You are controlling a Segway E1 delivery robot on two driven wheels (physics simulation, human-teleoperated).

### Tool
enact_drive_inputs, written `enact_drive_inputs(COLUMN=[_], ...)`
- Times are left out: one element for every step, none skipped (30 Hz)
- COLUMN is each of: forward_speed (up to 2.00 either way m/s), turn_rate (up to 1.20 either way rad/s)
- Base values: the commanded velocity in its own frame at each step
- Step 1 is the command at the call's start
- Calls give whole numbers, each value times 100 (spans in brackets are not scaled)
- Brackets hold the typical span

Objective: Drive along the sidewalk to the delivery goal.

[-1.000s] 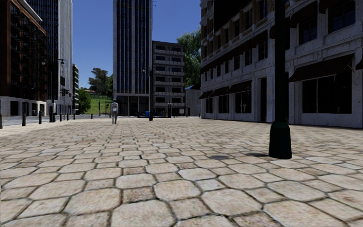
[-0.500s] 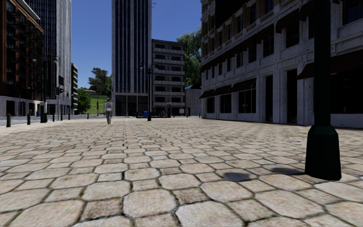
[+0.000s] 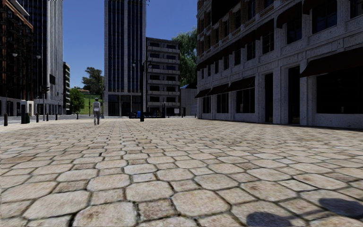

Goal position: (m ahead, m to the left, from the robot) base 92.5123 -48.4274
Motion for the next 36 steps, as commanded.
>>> enact_drive_inputs(forward_speed=[200,200,200,200,200,200,200,200,200,200,200,200,200,200,200,200,200,200,200,200,200,200,200,200,200,200,200,200,200,200,200,200,200,200,200,200], turn_rate=[-21,-21,-21,-21,-21,-21,-21,-21,-21,-21,-21,0,0,0,0,0,0,0,0,0,0,0,0,0,0,0,0,0,0,0,0,0,0,0,0,0])
